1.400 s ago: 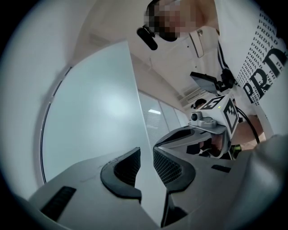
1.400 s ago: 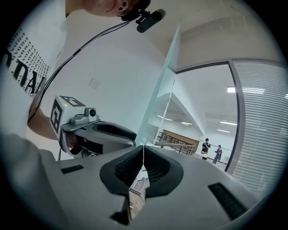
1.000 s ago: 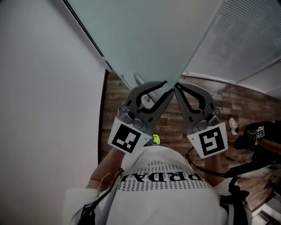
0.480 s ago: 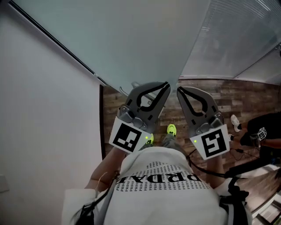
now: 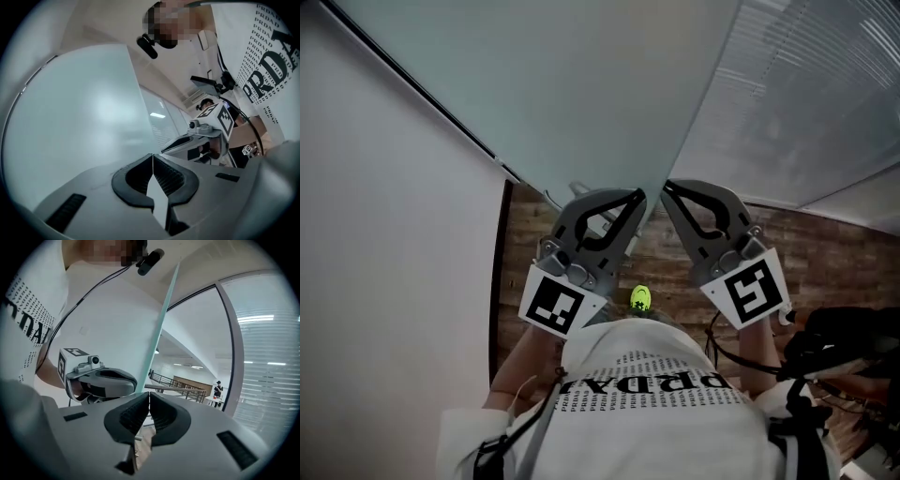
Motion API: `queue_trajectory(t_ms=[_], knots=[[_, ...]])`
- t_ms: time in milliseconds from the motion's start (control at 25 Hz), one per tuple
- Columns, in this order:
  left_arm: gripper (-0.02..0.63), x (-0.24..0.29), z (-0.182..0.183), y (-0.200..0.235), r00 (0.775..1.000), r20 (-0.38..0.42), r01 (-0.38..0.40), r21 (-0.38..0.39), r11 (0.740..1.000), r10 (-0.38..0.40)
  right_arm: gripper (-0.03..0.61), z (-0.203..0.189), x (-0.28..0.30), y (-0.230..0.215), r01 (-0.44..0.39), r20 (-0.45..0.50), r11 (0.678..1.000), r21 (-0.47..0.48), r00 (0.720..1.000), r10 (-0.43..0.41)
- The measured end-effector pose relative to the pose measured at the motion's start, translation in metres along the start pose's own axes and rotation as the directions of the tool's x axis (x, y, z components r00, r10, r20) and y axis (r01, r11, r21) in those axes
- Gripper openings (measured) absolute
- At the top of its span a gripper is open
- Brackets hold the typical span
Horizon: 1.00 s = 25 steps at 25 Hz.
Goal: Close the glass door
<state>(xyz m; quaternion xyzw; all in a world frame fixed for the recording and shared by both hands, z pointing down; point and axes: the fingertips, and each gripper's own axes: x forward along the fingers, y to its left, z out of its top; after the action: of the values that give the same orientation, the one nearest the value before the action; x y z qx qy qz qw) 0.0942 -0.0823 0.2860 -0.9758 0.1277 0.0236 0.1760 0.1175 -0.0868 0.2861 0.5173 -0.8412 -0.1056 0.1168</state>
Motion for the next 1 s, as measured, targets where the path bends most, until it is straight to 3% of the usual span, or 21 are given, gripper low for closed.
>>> queue_trajectory(t_ms=[240, 480, 800, 1000], knots=[[0.005, -0.002, 0.003, -0.001, 1.0, 0.0, -0.017, 0.018, 1.0, 0.017, -0.002, 0.007, -0.004, 0.003, 0.021, 0.005, 0.999, -0.047, 1.0, -0.021], [0.002, 0.008, 0.006, 0.006, 1.0, 0.002, 0.023, 0.02, 1.0, -0.023, -0.002, 0.016, -0.006, -0.005, 0.09, -0.002, 0.995, -0.036, 0.996, -0.09], [0.002, 0.026, 0.003, 0.014, 0.997, -0.025, 0.068, -0.015, 0.998, -0.069, -0.002, 0.022, -0.006, -0.012, 0.113, -0.012, 0.994, -0.007, 0.994, -0.113], [0.002, 0.025, 0.001, 0.013, 0.998, -0.025, 0.053, -0.026, 0.998, -0.053, -0.002, 0.023, -0.01, -0.006, 0.088, -0.017, 0.996, -0.005, 0.996, -0.088]])
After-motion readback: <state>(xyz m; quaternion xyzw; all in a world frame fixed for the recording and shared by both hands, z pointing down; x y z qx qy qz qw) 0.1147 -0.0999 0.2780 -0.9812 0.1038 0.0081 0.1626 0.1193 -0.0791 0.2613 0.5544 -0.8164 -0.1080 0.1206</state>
